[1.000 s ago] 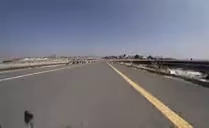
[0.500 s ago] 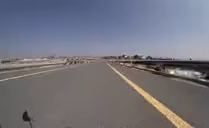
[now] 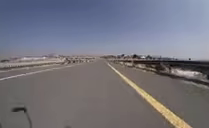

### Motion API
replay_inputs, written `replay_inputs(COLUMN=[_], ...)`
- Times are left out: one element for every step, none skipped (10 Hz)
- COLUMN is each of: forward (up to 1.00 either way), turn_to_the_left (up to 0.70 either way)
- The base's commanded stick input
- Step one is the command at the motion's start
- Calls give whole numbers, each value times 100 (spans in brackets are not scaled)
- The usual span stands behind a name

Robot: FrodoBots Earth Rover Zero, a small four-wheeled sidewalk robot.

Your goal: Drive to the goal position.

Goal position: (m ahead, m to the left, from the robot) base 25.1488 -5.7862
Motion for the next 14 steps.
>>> replay_inputs(forward=[100, 100, 100, 100, 100, 100, 100, 100, 100, 100, 100, 100, 100, 100], turn_to_the_left=[0, 0, 0, 0, 0, 0, 0, 0, 0, 0, 0, 0, 0, 0])
